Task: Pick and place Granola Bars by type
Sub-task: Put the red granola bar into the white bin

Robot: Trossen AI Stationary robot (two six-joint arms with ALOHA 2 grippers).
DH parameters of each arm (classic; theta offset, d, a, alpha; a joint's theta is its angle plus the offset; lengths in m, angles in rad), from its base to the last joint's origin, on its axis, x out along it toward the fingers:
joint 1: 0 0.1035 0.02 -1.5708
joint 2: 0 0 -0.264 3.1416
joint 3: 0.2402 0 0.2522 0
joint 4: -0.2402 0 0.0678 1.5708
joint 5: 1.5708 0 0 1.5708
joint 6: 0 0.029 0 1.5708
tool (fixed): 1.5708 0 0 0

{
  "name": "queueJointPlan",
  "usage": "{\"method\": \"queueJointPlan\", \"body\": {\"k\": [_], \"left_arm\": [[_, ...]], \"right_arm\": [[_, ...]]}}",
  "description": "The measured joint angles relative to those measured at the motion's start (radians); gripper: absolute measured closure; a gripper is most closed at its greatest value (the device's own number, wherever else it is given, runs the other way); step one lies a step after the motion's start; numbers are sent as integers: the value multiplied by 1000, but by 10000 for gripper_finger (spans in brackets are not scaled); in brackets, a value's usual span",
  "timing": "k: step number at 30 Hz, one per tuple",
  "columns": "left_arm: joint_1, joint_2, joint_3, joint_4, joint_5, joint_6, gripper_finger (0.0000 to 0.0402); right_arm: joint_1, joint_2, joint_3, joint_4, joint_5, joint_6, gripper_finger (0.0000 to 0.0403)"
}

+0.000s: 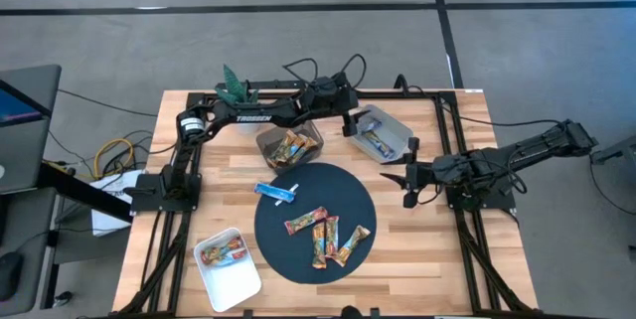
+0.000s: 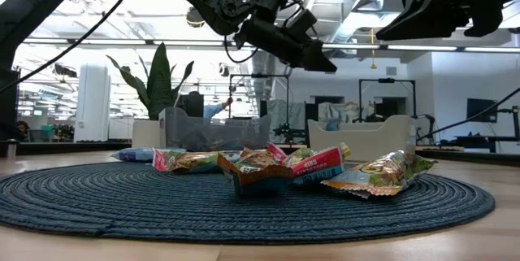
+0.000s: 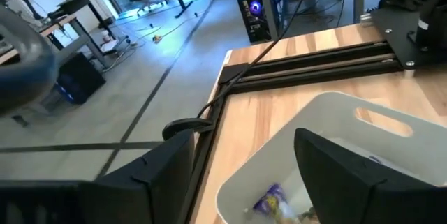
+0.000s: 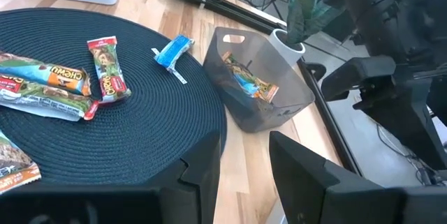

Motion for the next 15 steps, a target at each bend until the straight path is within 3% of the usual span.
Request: {"method": "queueJointPlan", "body": {"k": [8,15], "left_arm": [[-31,-53,0,-62,-36,99,159],[-100,-279,0,-381,-129,176,159]], "right_arm": [[0,2,0,-22,-2,17,285],[0,3,1,-18,-16,65,285]]}}
